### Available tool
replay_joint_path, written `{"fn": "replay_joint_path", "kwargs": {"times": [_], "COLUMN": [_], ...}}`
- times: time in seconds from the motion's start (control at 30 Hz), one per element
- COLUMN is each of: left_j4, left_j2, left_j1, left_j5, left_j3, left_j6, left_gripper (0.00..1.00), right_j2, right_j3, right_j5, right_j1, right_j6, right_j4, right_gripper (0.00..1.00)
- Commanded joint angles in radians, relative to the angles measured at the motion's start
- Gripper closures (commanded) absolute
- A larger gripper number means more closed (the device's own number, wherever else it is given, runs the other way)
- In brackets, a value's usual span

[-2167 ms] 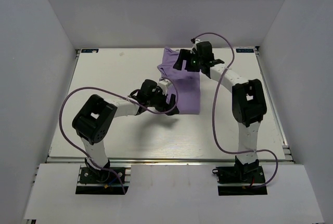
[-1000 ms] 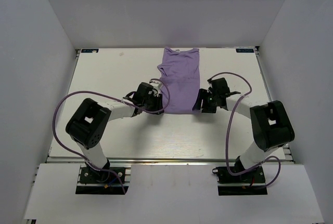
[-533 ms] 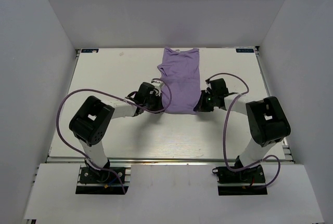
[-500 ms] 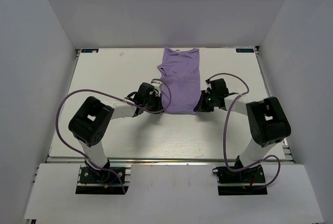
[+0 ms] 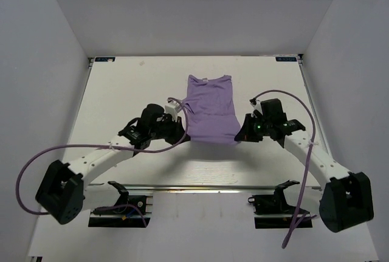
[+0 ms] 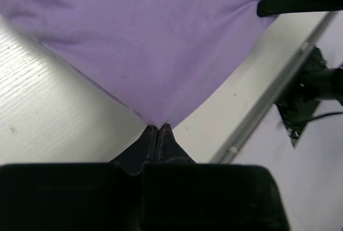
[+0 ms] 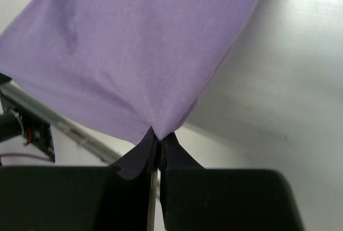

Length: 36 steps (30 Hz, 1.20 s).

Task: Fold and stack the t-shirts
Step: Fold the long partially folded tshirt into a neat square

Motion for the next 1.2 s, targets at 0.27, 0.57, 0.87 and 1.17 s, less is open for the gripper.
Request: {"fn": "replay_joint_path", "kwargs": {"times": [0.27, 0.57, 0.87, 1.17], "left_j4": [-0.122, -0.071, -0.141, -0.126], "left_j2": [-0.175, -0.034, 0.104, 0.234], "left_j1": [-0.005, 0.015, 0.015, 0.033], "left_j5": [-0.032, -0.171, -0.441, -0.487], "left_j3": [0.184, 0.323, 0.462, 0.532], "left_j6": [-0.010, -0.010, -0.022, -0.022], "left_gripper": [1.00, 1.00, 1.00, 1.00], "right_j2": [-0.062, 0.084, 0.237, 0.372], "right_j3": [0.284, 0.461, 0.524, 0.528], "right_j5": [-0.066, 0.005, -0.132, -0.305], "right_j1": [-0.009, -0.017, -0.069, -0.163], "right_j6": [-0.067, -0.047, -0.041, -0.003], "right_j4": [-0.329, -0.289, -0.134, -0.040], "right_gripper": [1.00, 1.00, 1.00, 1.00]}}
